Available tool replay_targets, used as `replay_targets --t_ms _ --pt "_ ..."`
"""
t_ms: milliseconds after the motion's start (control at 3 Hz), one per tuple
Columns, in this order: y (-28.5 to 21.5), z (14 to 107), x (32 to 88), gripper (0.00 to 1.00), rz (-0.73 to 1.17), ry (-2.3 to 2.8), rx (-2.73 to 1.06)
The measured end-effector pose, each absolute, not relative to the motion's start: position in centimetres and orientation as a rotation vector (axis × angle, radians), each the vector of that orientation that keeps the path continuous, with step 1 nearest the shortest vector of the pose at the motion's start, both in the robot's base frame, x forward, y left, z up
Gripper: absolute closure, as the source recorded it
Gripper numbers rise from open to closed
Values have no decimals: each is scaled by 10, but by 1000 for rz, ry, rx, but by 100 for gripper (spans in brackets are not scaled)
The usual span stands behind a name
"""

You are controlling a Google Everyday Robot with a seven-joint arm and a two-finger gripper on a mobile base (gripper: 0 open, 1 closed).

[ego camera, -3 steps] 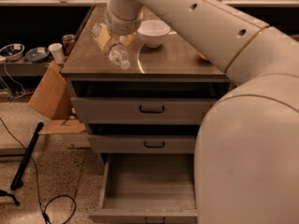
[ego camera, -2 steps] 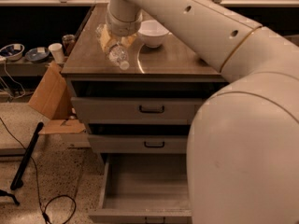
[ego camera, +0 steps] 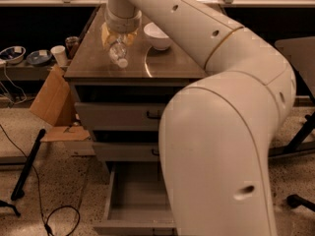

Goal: Pick water bottle from bottom drawer and place on counter

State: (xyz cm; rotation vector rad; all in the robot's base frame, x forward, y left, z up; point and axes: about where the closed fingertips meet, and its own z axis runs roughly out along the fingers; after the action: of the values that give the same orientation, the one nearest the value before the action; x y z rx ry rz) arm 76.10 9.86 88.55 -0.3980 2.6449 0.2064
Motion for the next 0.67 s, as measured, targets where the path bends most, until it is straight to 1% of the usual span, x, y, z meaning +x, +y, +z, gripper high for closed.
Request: replay_targets --t_ms 333,667 --pt "106 881 776 100 234 2669 -346" --pt "103 865 786 96 252 2723 -264"
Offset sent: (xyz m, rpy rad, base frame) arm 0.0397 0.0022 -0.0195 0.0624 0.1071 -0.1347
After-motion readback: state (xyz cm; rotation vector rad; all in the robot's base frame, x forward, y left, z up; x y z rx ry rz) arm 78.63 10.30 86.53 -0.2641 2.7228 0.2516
